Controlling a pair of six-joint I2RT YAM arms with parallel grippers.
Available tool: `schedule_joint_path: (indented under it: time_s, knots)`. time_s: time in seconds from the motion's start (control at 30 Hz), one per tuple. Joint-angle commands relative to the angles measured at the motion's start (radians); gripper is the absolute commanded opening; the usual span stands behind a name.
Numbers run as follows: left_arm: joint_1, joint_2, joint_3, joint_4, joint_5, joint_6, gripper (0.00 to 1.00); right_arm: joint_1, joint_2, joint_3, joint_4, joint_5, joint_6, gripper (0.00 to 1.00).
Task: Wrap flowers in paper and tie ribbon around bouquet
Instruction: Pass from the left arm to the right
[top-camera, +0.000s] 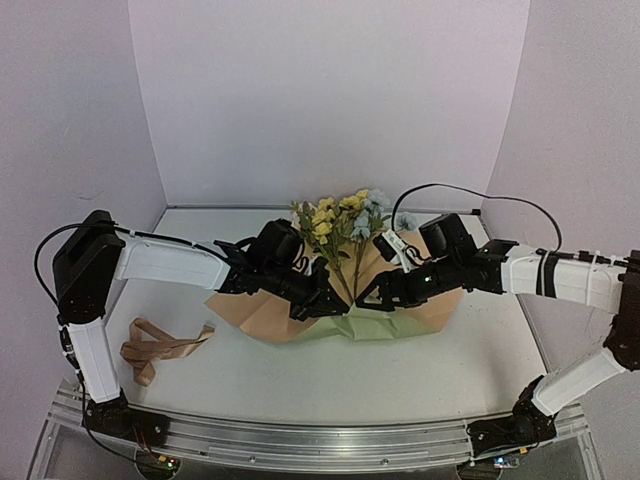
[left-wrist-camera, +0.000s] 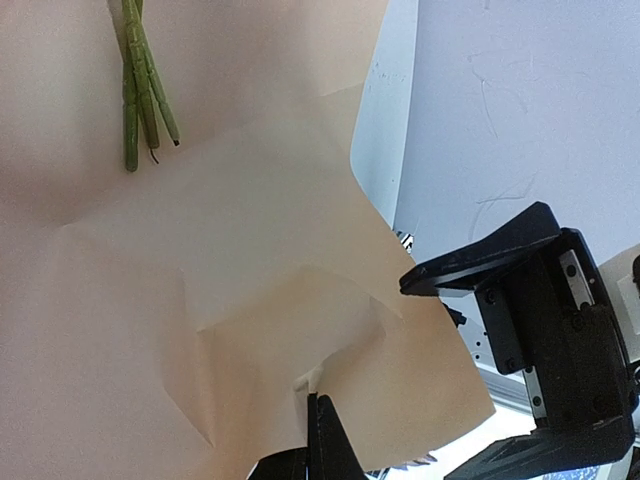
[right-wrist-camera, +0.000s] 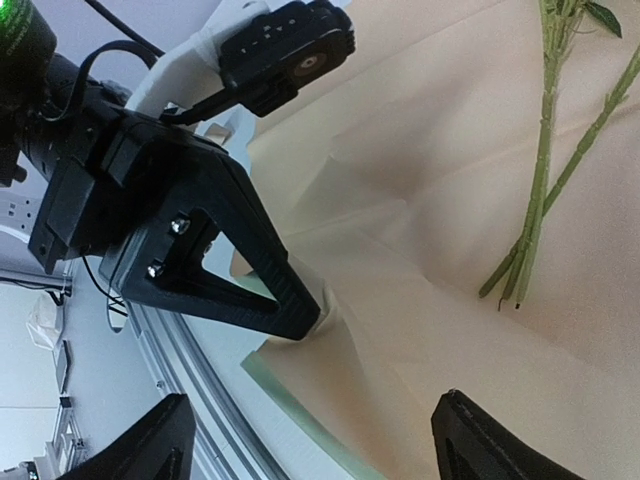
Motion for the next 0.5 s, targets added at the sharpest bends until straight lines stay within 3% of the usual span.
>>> schedule_joint_path:
  time_s: [0.0,0.13,0.23,0.33,0.47]
  knots:
    - [-0.003,-0.043,0.005,0.039,0.01,-0.012,0.02,0.014,0.027,0.047,0.036,-0.046,-0.007,0.75]
    - [-0.003,-0.041,0.005,0.037,0.01,-0.014,0.02,0.018,0.033,0.049,0.036,-0.043,-0.009,0.58]
    - [-0.004,-0.039,0.005,0.036,0.013,-0.016,0.02,0.018,0.033,0.049,0.036,-0.032,-0.011,0.51]
    - [-0.003,-0.037,0.006,0.036,0.014,-0.019,0.02,0.018,0.026,0.046,0.036,-0.024,-0.013,0.5]
    - [-0.003,-0.033,0.005,0.038,0.018,-0.026,0.02,0.018,0.01,0.044,0.039,-0.025,-0.025,0.59]
